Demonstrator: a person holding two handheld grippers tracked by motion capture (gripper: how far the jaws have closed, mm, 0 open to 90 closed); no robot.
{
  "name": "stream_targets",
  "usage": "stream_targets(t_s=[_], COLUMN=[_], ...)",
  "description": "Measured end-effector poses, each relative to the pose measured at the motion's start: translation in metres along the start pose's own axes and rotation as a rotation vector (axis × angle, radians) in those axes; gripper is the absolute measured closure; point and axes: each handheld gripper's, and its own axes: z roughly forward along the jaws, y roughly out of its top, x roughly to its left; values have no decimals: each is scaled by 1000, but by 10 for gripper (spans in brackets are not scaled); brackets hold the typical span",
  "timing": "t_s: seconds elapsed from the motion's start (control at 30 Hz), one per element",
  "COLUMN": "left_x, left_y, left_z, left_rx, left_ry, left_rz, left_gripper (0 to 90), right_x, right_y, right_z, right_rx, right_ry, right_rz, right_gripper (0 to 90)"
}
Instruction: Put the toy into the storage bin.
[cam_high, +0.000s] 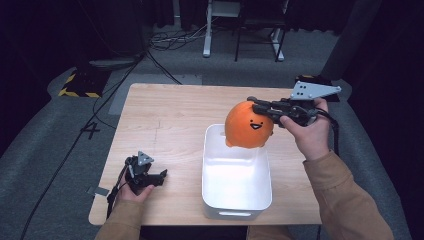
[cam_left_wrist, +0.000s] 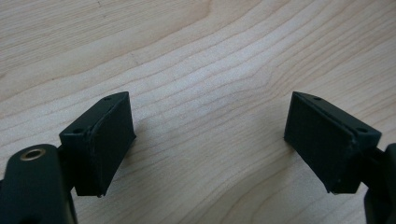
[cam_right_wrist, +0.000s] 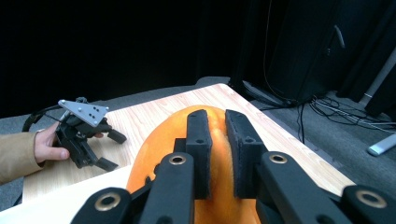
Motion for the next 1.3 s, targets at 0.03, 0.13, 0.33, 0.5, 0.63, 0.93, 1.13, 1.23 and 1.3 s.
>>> stream_targets(t_s=[0.03, 0.13, 0.33, 0.5, 0.63, 0.93, 1.13, 1.23, 1.3], left_x=[0, 0, 0, 0, 0, 0, 0, 0, 0], left_y=[0, 0, 0, 0, 0, 0, 0, 0, 0], left_z=[0, 0, 0, 0, 0, 0, 0, 0, 0], left_rx=[0, 0, 0, 0, 0, 0, 0, 0, 0], left_ry=[0, 0, 0, 0, 0, 0, 0, 0, 0], left_rz=[0, 0, 0, -1, 0, 0, 0, -1, 0], left_gripper=[161, 160, 160, 160, 160, 160, 160, 161, 160], right_x=[1, 5, 9, 13, 16, 23, 25, 27, 28], right_y=[0, 0, -3, -4, -8, -27, -40, -48, -54], right_z=[2, 9, 24, 37, 44, 61, 65, 68, 72], right_rx=[-1, 1, 12, 20, 25, 59, 67, 88, 106], right_ry=[3, 11, 19, 32, 41, 57, 66, 68, 72], right_rz=[0, -8, -5, -8, -6, -4, 12, 11, 13], right_gripper=[808, 808, 807, 807, 807, 806, 806, 806, 806])
